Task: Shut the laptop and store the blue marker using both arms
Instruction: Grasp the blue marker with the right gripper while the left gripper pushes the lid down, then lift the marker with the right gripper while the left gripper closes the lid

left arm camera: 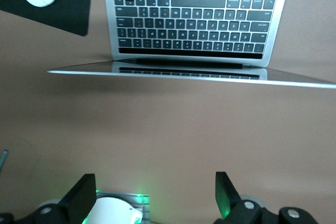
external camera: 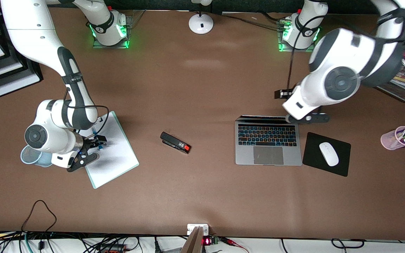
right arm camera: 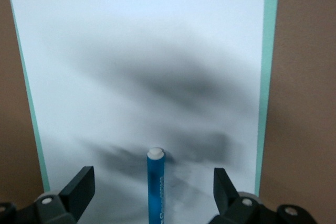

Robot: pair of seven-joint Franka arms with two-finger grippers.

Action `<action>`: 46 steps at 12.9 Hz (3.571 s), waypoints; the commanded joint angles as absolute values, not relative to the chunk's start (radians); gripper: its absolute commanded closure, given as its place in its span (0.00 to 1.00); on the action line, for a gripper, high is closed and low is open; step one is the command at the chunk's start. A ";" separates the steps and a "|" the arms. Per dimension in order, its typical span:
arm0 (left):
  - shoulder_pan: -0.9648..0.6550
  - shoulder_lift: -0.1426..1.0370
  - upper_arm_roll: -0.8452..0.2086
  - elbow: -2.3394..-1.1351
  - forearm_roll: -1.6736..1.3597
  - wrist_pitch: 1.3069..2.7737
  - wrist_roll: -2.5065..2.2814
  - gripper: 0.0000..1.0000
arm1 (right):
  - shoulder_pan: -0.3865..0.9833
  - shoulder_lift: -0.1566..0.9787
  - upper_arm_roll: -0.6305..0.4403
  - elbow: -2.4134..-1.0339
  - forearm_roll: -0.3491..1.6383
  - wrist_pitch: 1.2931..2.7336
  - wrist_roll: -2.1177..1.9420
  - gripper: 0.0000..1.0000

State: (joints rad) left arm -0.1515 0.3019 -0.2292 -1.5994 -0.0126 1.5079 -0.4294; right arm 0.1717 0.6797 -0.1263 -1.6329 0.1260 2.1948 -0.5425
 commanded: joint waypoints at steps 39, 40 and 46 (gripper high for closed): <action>-0.179 0.784 -0.201 -1.345 0.061 1.931 -0.457 0.00 | 0.173 0.733 -0.123 -1.611 0.143 2.230 -0.580 0.94; -0.179 0.791 -0.199 -1.345 0.061 1.956 -0.456 0.00 | 0.175 0.733 -0.123 -1.611 0.143 2.230 -0.581 0.93; -0.179 0.856 -0.198 -1.342 0.063 2.026 -0.445 0.00 | 0.172 0.744 -0.123 -1.612 0.143 2.229 -0.577 0.95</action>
